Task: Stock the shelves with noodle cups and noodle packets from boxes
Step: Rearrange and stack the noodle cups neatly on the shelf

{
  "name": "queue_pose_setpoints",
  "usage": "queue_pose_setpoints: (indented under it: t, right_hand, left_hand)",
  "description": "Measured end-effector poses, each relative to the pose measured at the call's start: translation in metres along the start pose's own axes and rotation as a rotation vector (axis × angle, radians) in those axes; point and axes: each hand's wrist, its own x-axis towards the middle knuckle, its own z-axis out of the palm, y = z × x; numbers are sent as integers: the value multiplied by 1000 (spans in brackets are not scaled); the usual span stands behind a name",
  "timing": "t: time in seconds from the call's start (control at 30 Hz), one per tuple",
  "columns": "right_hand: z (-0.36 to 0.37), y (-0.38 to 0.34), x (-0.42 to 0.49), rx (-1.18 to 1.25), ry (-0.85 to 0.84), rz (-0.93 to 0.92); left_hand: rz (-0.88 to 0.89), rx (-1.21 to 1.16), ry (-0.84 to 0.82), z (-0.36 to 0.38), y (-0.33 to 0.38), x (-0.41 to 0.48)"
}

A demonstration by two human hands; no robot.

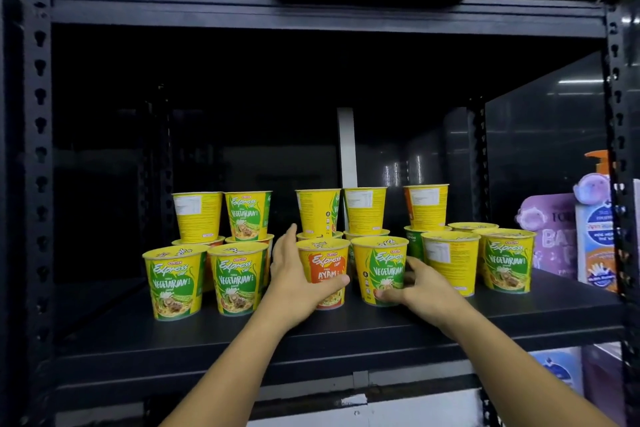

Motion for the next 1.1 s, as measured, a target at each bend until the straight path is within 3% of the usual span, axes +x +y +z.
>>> queue_pose_setpoints:
  t: [0.1,0.23,0.97,1.1]
  right_hand:
    - [-1,0,0,14,-1,2]
    - [0,0,1,18,-15,6]
    - [3,0,2,-65,3,10]
    - [5,-5,-3,-193,53,-6]
  left_hand:
    - [-155,-189,-28,-3,0,-3]
    - [-241,-239,-139,-2,-8,0]
    - [-181,-185,-118,0,-11,-3]
    - [-132,-119,-20,-3,-4,-8]
